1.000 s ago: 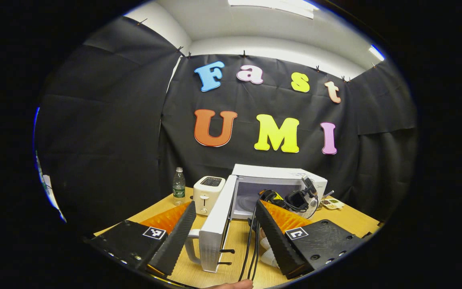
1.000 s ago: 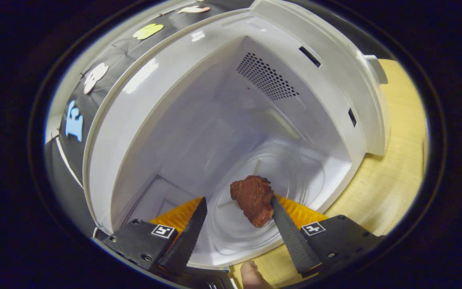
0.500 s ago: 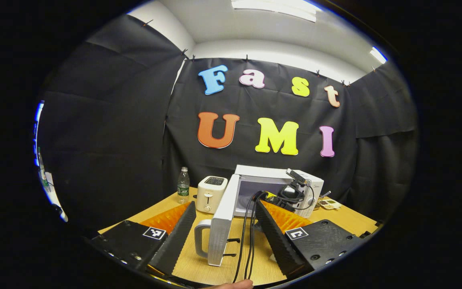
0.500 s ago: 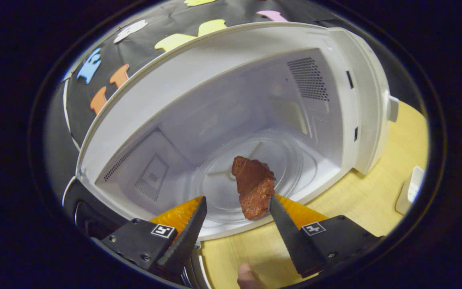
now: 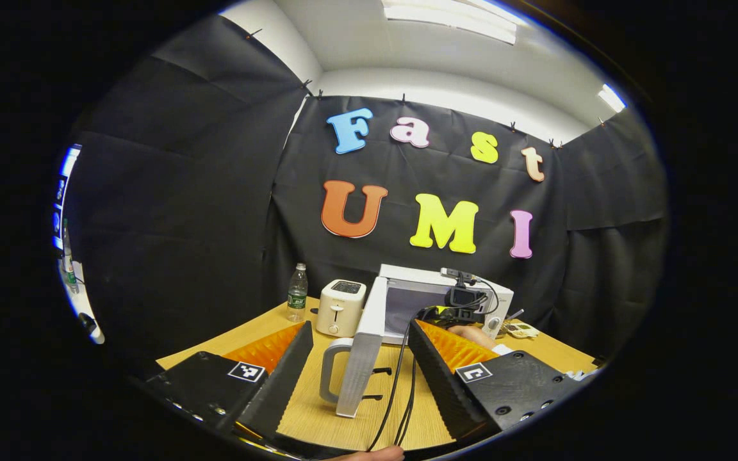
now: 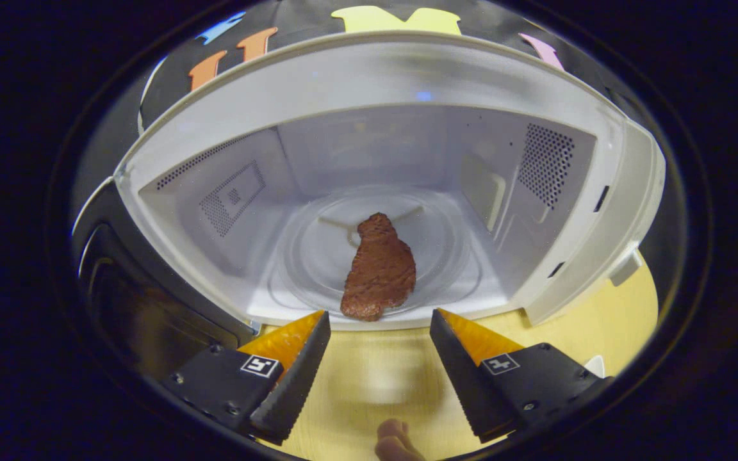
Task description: Open the microwave oven with the left hand, put the food in, and close the microwave oven.
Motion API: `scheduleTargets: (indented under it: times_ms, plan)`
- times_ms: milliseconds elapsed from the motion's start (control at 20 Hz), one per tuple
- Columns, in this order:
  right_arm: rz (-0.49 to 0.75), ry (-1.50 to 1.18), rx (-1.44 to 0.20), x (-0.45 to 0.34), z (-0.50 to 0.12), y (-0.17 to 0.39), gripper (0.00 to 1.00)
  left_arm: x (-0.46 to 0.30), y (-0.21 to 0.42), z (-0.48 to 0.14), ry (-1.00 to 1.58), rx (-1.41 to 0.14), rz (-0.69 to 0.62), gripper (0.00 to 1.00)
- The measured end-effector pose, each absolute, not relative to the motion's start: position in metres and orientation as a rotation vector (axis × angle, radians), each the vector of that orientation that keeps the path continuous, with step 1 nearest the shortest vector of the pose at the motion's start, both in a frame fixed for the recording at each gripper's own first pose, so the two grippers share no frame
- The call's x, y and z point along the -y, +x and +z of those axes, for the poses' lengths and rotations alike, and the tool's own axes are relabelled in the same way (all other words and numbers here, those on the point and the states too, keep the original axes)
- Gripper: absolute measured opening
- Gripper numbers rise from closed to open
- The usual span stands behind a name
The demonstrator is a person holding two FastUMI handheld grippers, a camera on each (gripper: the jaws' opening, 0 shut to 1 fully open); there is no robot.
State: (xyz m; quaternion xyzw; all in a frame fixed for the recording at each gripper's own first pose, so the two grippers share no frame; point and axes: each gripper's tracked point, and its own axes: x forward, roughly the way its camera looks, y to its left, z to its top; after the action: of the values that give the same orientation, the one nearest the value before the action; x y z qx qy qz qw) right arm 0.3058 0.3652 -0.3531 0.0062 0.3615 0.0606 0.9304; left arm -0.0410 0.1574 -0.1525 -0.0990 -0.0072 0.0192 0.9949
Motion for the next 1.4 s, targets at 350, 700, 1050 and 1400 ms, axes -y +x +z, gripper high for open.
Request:
scheduleTargets:
  times_ms: [350, 700, 1050, 1400]
  plan:
    - [0.215, 0.038, -0.572, -0.33, -0.281, 0.245, 0.99, -0.173, -0.023, -0.177, -0.141, -0.031, 0.052, 0.92]
    - [0.265, 0.009, -0.306, -0.277, -0.198, 0.137, 0.99, -0.205, -0.019, -0.208, -0.105, -0.061, 0.137, 0.89]
    - [0.236, -0.028, -0.125, -0.207, -0.15, 0.067, 0.99, -0.21, -0.02, -0.221, -0.162, -0.065, 0.09, 0.0]
    - [0.244, -0.018, -0.043, -0.166, -0.121, 0.027, 0.99, -0.21, 0.02, -0.236, -0.133, -0.095, 0.069, 0.0]
